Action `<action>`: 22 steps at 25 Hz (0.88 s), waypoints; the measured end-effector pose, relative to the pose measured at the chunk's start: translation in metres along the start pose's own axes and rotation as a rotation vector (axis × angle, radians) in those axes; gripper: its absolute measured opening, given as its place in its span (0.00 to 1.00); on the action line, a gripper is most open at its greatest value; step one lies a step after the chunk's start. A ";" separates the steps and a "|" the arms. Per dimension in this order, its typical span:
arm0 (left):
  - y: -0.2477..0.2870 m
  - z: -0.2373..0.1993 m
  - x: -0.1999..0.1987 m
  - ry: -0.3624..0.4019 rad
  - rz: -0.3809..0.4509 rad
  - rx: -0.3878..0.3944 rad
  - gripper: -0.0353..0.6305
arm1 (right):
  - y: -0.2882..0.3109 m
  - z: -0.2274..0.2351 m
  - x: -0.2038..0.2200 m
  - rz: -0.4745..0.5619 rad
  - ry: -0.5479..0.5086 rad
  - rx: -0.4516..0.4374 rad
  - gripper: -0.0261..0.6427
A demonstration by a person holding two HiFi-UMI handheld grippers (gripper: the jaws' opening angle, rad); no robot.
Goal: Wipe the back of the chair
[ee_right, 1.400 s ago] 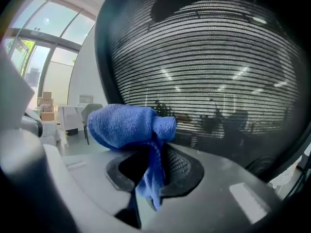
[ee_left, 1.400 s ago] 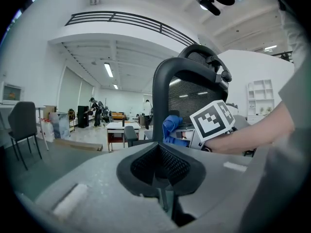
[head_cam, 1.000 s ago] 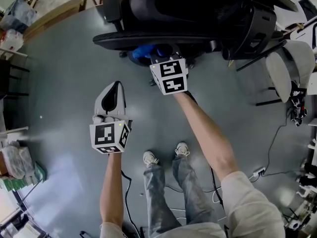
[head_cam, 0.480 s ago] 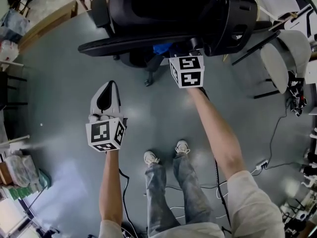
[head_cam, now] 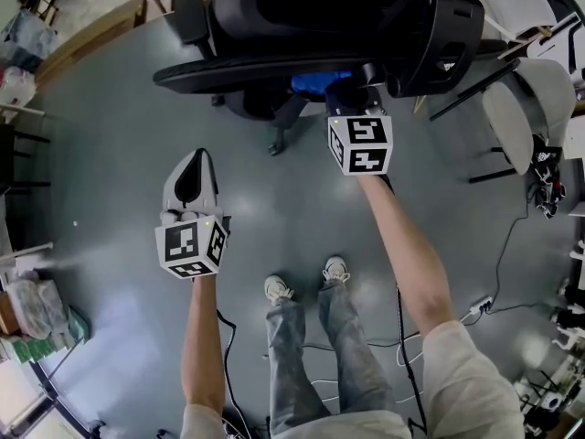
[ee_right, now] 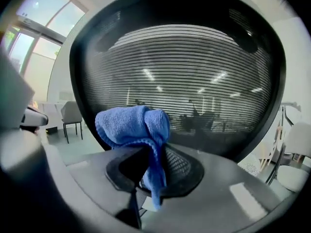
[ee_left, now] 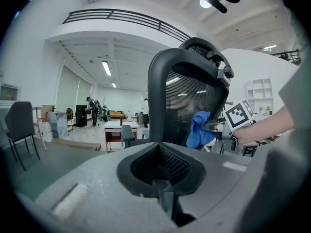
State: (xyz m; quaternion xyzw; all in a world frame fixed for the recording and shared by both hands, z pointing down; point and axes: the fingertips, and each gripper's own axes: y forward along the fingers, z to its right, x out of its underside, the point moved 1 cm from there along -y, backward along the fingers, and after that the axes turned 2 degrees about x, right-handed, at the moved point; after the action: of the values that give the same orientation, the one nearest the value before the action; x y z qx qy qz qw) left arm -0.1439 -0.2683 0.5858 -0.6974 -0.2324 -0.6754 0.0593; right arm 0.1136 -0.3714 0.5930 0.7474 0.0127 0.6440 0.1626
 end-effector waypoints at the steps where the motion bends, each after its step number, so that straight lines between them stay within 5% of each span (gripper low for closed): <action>1: -0.002 -0.001 0.001 -0.002 -0.001 -0.002 0.06 | -0.003 -0.008 -0.001 0.006 -0.001 -0.013 0.14; 15: -0.029 -0.036 0.005 -0.012 -0.002 -0.065 0.06 | 0.023 -0.123 0.006 -0.022 -0.017 -0.201 0.14; 22: -0.033 -0.048 0.008 -0.001 -0.013 -0.084 0.06 | 0.056 -0.145 0.011 -0.059 -0.004 -0.226 0.14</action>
State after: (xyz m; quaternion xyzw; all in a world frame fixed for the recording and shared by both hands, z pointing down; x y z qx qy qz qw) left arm -0.2008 -0.2562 0.5895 -0.6982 -0.2083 -0.6845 0.0256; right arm -0.0352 -0.3888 0.6350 0.7248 -0.0382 0.6348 0.2650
